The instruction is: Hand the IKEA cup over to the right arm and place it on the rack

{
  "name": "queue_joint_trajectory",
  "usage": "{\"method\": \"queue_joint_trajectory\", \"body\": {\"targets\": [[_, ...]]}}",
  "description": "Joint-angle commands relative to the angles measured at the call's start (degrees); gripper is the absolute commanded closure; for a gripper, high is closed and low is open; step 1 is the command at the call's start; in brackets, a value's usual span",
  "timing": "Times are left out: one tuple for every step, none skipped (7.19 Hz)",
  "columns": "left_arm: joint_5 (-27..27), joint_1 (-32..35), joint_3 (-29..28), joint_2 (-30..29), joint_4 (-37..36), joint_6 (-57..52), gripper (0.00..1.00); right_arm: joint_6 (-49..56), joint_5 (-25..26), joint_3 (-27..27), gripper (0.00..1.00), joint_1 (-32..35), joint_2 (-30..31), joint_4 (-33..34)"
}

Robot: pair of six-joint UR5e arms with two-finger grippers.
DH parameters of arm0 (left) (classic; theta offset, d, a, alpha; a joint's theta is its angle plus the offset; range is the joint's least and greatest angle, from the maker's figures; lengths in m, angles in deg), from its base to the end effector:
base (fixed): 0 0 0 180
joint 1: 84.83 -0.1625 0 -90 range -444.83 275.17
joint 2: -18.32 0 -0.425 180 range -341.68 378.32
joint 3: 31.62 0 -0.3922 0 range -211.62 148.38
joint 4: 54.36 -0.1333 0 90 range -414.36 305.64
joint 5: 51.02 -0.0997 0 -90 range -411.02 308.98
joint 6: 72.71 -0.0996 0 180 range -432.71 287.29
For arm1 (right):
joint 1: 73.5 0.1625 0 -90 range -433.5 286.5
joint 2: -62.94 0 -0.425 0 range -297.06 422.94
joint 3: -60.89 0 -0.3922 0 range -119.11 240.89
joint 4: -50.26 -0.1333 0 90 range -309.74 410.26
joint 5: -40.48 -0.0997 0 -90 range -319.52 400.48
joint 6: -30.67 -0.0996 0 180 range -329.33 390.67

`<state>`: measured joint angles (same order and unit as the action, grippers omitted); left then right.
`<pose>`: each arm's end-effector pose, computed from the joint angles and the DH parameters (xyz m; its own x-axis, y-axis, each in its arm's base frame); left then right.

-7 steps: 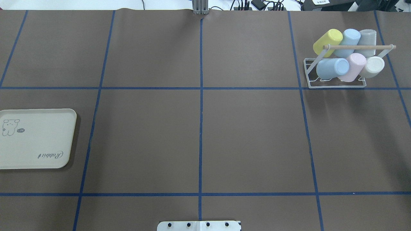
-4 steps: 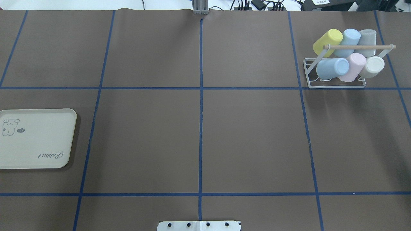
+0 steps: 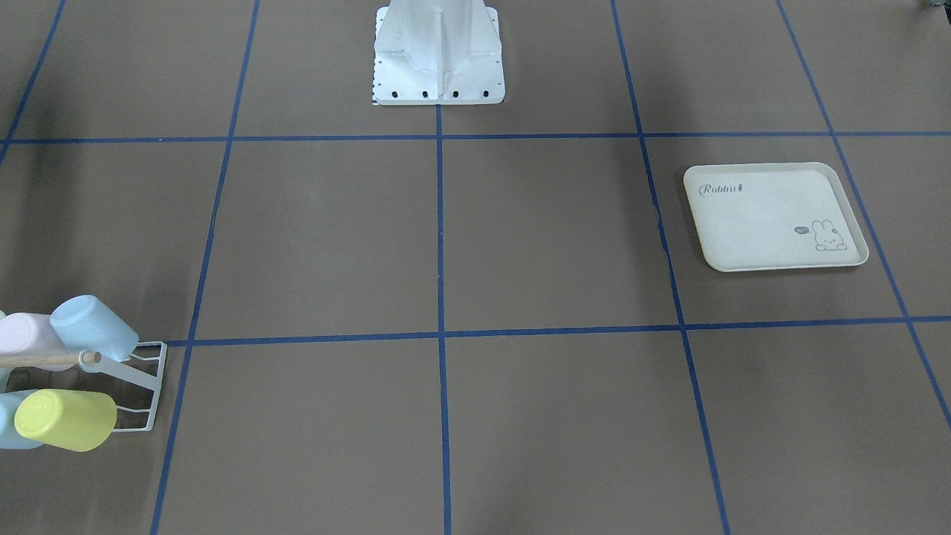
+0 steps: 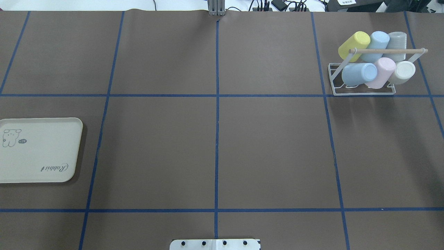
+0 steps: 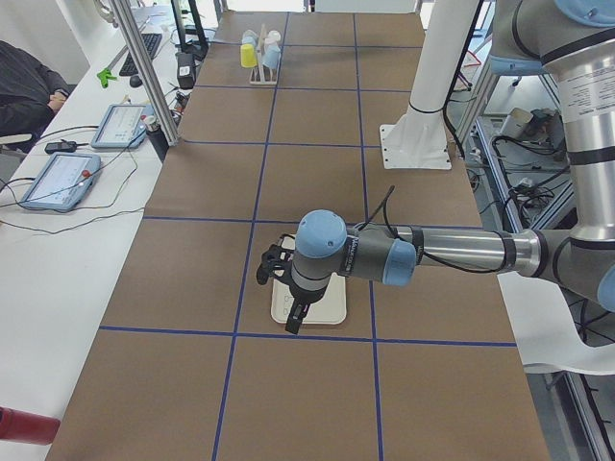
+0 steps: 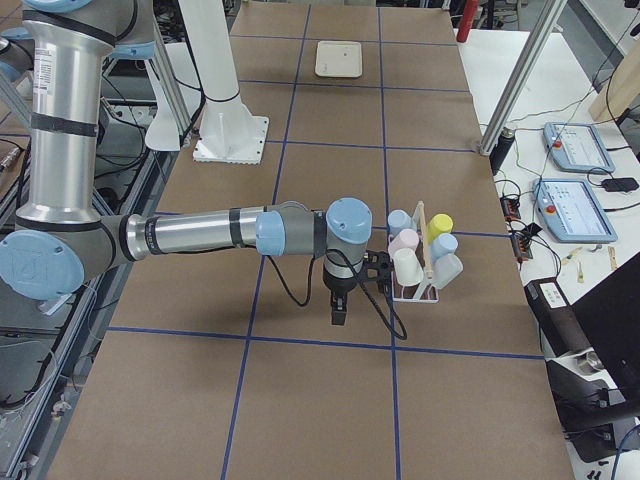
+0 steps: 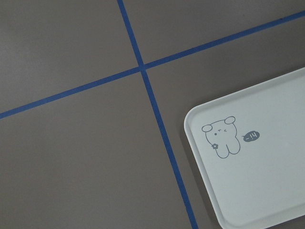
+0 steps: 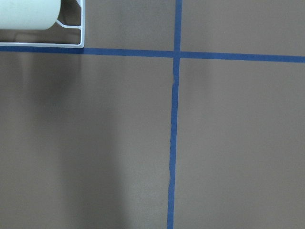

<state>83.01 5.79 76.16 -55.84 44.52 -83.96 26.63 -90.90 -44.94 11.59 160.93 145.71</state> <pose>-0.0683 -0.3866 0.6097 0.7086 0.3119 -0.6329 -0.1301 0.9394 0.3173 0.0302 -0.4364 0.6004 0.7494 -0.0213 0.6618 0.0328 0.9994 -0.0049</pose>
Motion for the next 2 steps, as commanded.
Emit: {"method": "queue_joint_trajectory", "body": {"targets": [[0.0, 0.0, 0.0, 0.0, 0.1, 0.0, 0.00, 0.0, 0.1, 0.0, 0.01, 0.0, 0.0, 0.0], [0.0, 0.0, 0.0, 0.0, 0.1, 0.0, 0.00, 0.0, 0.1, 0.0, 0.01, 0.0, 0.0, 0.0]]}}
